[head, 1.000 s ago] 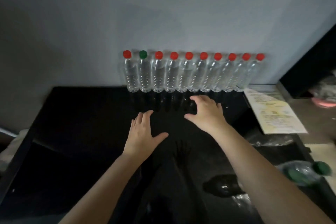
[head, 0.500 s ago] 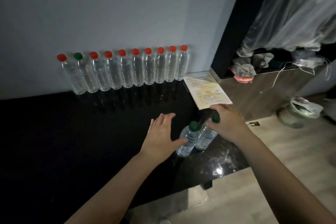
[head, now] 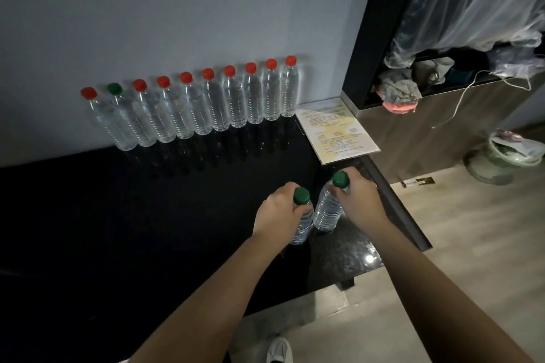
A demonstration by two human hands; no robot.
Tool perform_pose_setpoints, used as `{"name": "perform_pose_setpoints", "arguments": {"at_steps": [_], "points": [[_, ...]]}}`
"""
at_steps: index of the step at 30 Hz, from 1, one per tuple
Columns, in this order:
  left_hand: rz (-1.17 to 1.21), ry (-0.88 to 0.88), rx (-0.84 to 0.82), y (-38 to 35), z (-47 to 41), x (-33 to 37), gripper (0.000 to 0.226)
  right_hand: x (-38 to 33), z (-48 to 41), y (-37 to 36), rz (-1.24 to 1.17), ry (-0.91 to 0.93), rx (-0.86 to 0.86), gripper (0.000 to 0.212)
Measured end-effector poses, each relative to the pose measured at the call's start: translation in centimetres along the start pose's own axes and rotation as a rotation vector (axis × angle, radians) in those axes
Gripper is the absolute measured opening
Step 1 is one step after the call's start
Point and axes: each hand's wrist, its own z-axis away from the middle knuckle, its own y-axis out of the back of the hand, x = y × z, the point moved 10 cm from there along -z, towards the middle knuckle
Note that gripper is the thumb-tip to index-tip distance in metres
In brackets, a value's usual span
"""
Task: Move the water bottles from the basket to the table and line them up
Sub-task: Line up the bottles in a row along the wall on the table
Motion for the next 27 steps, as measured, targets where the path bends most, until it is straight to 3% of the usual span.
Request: {"name": "perform_pose_setpoints", "arguments": {"at_steps": [8,17,27], "points": [[0.204,0.151,0.245,9.2,3.8,-7.7,0.024,-8.8,0.1,-4.0,0.012,0.22,-0.045,0.03],[0.165,0.331,0.494,22.8,11.3,-21.5,0.03,-23.7,3.0,-16.0,-0.136,0.385,-0.217,0.028],[0.129,0.355,0.499,35.2,14.8,-34.9,0.024,-36.7,6.9,-28.3,-0.167,0.377,-0.2,0.03]]}}
